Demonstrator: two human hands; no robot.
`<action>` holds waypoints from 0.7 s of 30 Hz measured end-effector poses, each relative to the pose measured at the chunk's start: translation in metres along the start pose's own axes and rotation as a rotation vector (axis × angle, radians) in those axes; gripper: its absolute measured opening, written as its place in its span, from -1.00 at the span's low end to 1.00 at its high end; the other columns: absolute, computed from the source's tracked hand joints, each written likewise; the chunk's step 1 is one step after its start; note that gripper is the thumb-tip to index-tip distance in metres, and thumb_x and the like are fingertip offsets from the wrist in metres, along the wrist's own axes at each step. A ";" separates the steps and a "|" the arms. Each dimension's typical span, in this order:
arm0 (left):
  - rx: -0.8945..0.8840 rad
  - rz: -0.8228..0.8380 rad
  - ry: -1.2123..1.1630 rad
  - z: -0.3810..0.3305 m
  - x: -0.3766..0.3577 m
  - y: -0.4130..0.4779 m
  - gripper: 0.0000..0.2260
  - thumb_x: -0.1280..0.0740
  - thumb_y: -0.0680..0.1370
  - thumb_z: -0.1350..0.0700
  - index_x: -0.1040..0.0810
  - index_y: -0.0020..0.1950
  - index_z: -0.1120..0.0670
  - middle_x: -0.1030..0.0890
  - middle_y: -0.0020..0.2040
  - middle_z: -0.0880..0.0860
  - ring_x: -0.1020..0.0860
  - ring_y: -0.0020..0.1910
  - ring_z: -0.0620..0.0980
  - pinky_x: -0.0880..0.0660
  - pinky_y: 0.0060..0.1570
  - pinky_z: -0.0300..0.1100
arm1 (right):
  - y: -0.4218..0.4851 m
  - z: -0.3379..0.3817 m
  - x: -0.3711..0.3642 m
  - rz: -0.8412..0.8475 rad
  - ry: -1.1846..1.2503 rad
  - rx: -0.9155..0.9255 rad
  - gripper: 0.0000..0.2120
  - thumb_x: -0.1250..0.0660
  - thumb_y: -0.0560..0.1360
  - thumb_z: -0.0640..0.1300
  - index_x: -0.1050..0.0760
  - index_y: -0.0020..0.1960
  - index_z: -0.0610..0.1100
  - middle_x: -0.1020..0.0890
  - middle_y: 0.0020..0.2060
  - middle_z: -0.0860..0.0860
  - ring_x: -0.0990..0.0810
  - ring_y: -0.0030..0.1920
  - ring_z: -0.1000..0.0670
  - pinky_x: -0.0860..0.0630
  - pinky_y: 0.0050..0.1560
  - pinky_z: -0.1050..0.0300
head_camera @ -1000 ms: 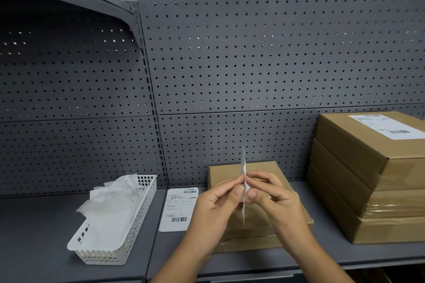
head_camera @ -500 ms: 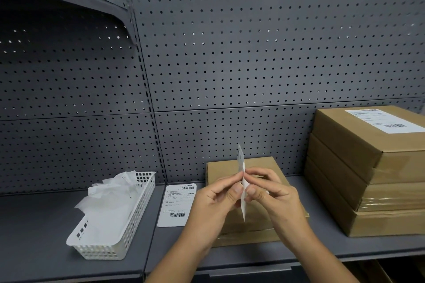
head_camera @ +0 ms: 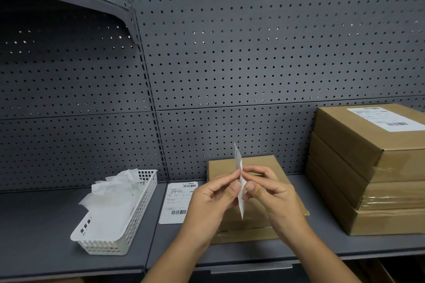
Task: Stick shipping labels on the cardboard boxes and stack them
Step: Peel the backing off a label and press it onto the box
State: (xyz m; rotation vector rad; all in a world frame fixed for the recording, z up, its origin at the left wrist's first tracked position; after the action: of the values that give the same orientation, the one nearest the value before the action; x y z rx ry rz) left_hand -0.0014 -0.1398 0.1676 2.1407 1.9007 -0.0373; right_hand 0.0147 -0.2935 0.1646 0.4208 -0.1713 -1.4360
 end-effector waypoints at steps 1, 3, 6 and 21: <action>0.006 -0.002 -0.004 -0.001 0.000 0.000 -0.74 -0.38 0.61 0.20 -0.67 0.29 0.08 -0.72 0.23 -0.02 -0.68 0.20 -0.08 -0.63 0.06 -0.22 | 0.000 0.000 0.000 -0.002 0.003 0.000 -0.77 -0.43 0.49 -0.21 -0.73 0.13 -0.18 -0.64 0.19 -0.05 -0.63 0.24 -0.10 -0.67 0.06 0.01; 0.015 -0.002 -0.007 -0.003 -0.001 -0.001 -0.75 -0.38 0.61 0.22 -0.67 0.28 0.09 -0.73 0.19 -0.04 -0.70 0.15 -0.14 -0.62 -0.01 -0.30 | 0.000 0.000 -0.001 -0.007 0.016 0.001 -0.76 -0.43 0.49 -0.20 -0.73 0.12 -0.17 -0.65 0.19 -0.05 -0.63 0.22 -0.11 -0.66 0.04 0.01; 0.017 0.007 -0.014 -0.004 -0.001 -0.002 -0.75 -0.37 0.61 0.23 -0.67 0.28 0.10 -0.74 0.17 -0.07 -0.70 0.12 -0.18 -0.61 -0.05 -0.32 | -0.001 0.000 -0.003 0.002 0.022 -0.001 -0.76 -0.44 0.48 -0.21 -0.73 0.13 -0.16 -0.64 0.20 -0.05 -0.63 0.24 -0.10 -0.67 0.07 -0.04; 0.053 0.037 -0.065 0.003 0.000 0.001 -0.71 -0.38 0.60 0.18 -0.65 0.32 0.11 -0.70 0.26 0.00 -0.68 0.23 0.00 -0.64 0.15 -0.12 | 0.001 0.000 -0.001 -0.014 0.020 0.038 -0.78 -0.46 0.45 -0.26 -0.75 0.07 -0.15 -0.65 0.15 -0.06 -0.63 0.24 -0.07 -0.65 0.18 -0.04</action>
State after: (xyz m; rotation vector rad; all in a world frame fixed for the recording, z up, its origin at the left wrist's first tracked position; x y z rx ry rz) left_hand 0.0001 -0.1402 0.1652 2.1810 1.8440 -0.1495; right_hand 0.0158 -0.2923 0.1657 0.4682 -0.1805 -1.4441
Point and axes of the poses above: each hand's wrist, its own y-axis towards the middle knuckle, its own x-axis out of the back of the hand, z = x × y, the point moved 7 cm from there along y, towards the middle knuckle
